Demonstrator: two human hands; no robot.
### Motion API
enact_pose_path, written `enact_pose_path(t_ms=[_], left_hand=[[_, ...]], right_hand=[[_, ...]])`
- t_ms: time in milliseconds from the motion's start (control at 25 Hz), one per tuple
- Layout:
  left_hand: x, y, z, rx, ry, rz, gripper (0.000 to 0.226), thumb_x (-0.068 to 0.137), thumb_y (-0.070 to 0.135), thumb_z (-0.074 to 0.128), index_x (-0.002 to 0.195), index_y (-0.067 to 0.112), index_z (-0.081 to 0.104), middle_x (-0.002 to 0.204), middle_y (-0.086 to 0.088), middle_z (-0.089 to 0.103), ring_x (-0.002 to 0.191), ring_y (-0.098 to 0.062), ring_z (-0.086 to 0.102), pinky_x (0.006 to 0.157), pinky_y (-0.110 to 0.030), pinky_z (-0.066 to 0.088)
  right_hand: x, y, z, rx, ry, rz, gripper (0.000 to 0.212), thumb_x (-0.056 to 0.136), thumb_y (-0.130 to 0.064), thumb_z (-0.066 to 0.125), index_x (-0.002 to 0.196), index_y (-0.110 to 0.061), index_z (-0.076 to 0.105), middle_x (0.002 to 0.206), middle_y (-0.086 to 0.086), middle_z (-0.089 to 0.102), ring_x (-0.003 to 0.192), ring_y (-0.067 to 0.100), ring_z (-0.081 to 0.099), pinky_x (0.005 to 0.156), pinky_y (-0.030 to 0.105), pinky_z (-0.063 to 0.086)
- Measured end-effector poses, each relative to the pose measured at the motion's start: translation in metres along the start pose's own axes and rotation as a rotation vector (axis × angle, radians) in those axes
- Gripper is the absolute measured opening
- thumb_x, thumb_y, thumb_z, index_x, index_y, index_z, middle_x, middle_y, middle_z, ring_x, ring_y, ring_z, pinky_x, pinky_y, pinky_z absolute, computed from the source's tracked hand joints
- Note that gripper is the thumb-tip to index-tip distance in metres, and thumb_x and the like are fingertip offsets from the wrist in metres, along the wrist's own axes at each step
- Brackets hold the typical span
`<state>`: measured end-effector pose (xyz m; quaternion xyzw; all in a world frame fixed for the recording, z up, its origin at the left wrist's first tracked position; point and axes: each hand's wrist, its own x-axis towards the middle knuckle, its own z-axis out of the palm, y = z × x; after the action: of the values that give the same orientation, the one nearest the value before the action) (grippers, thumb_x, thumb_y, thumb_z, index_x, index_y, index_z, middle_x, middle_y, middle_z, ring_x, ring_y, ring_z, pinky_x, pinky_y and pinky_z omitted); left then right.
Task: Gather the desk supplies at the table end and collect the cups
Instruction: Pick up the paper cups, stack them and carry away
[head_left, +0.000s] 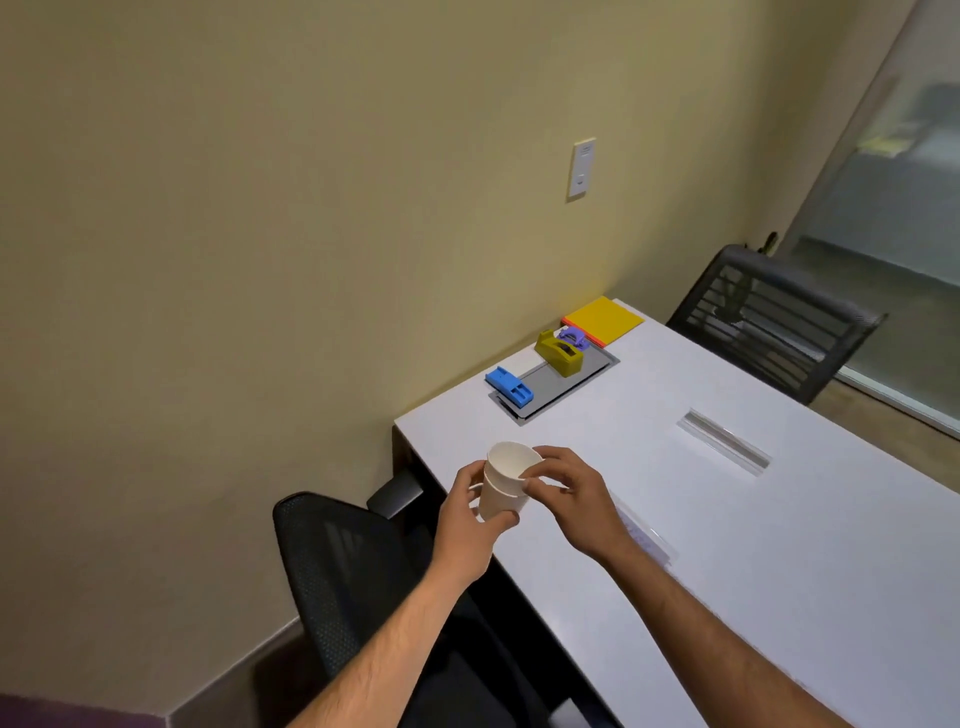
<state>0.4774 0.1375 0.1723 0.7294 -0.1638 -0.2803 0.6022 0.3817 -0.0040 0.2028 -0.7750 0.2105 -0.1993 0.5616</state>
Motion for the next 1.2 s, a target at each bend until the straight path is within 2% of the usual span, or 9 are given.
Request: enact_pose_path(t_ms=[120, 240, 360, 480, 560, 640, 840, 1080, 1200], left_hand=[[-0.027, -0.017, 0.003, 0.045, -0.035, -0.009, 0.069, 0.076, 0.006, 0.083, 0.115, 0.053, 0.050, 0.128, 0.014, 0.059, 0.120, -0.013, 0.057, 0.101, -0.036, 0.053], [-0.049, -0.025, 0.010, 0.070, -0.092, 0.007, 0.069, 0.076, 0.006, 0.084, 0.121, 0.046, 0.049, 0.128, 0.012, 0.059, 0.119, -0.014, 0.058, 0.100, -0.036, 0.053], [-0.070, -0.031, 0.023, 0.081, -0.102, 0.010, 0.070, 0.076, 0.006, 0.084, 0.122, 0.046, 0.049, 0.127, 0.014, 0.059, 0.118, -0.012, 0.058, 0.099, -0.036, 0.053], [-0.090, -0.033, 0.036, 0.071, -0.100, -0.001, 0.077, 0.077, 0.005, 0.083, 0.131, 0.045, 0.045, 0.131, 0.013, 0.056, 0.120, -0.012, 0.055, 0.093, -0.028, 0.051], [-0.098, -0.035, 0.046, 0.084, -0.098, -0.015, 0.080, 0.079, 0.006, 0.082, 0.140, 0.040, 0.043, 0.134, 0.012, 0.054, 0.121, -0.012, 0.053, 0.091, -0.025, 0.048], [-0.107, -0.033, 0.059, 0.096, -0.085, -0.015, 0.076, 0.079, 0.007, 0.082, 0.138, 0.038, 0.045, 0.134, 0.012, 0.053, 0.120, -0.012, 0.052, 0.089, -0.024, 0.046], [-0.136, -0.031, 0.096, 0.106, -0.029, -0.032, 0.069, 0.079, 0.008, 0.082, 0.127, 0.042, 0.046, 0.131, 0.011, 0.053, 0.114, -0.008, 0.054, 0.083, -0.018, 0.043], [-0.162, -0.033, 0.155, 0.096, 0.027, -0.050, 0.068, 0.079, 0.007, 0.081, 0.135, 0.031, 0.050, 0.131, 0.011, 0.055, 0.112, -0.001, 0.053, 0.085, -0.021, 0.042], [-0.164, -0.036, 0.181, 0.088, 0.039, -0.070, 0.069, 0.079, 0.007, 0.081, 0.136, 0.030, 0.050, 0.131, 0.012, 0.056, 0.116, -0.006, 0.054, 0.087, -0.022, 0.043]], right_hand=[[-0.035, -0.003, -0.005, 0.003, 0.044, 0.023, 0.011, 0.086, -0.020, 0.072, 0.083, -0.031, 0.074, 0.116, -0.013, 0.063, 0.109, 0.009, 0.062, 0.087, 0.032, 0.055], [-0.071, -0.004, -0.014, -0.010, 0.119, 0.022, 0.010, 0.085, -0.019, 0.074, 0.083, -0.028, 0.074, 0.116, -0.011, 0.064, 0.103, 0.008, 0.065, 0.088, 0.031, 0.055], [-0.098, -0.006, -0.025, -0.015, 0.156, 0.037, 0.006, 0.085, -0.016, 0.074, 0.085, -0.022, 0.075, 0.117, -0.007, 0.063, 0.099, 0.008, 0.067, 0.084, 0.024, 0.054], [-0.117, -0.010, -0.038, -0.020, 0.209, 0.017, 0.005, 0.085, -0.014, 0.074, 0.085, -0.019, 0.074, 0.117, -0.008, 0.063, 0.095, 0.007, 0.067, 0.077, 0.014, 0.051], [-0.125, -0.009, -0.051, -0.033, 0.236, 0.010, 0.005, 0.085, -0.014, 0.075, 0.086, -0.018, 0.074, 0.116, -0.009, 0.063, 0.094, 0.007, 0.067, 0.076, 0.012, 0.050], [-0.135, -0.005, -0.069, -0.029, 0.255, 0.005, 0.005, 0.085, -0.015, 0.075, 0.086, -0.019, 0.073, 0.117, -0.011, 0.062, 0.093, 0.006, 0.067, 0.076, 0.012, 0.050], [-0.163, 0.014, -0.126, 0.023, 0.269, 0.049, 0.006, 0.083, -0.014, 0.076, 0.085, -0.018, 0.073, 0.116, -0.017, 0.061, 0.090, 0.006, 0.067, 0.073, 0.011, 0.048], [-0.193, 0.048, -0.199, 0.006, 0.248, 0.111, 0.007, 0.082, -0.011, 0.077, 0.084, -0.017, 0.074, 0.116, -0.017, 0.060, 0.087, 0.004, 0.067, 0.069, 0.008, 0.046], [-0.199, 0.075, -0.226, -0.025, 0.228, 0.163, 0.007, 0.082, -0.011, 0.077, 0.084, -0.017, 0.074, 0.115, -0.017, 0.059, 0.087, 0.003, 0.067, 0.071, 0.008, 0.047]])
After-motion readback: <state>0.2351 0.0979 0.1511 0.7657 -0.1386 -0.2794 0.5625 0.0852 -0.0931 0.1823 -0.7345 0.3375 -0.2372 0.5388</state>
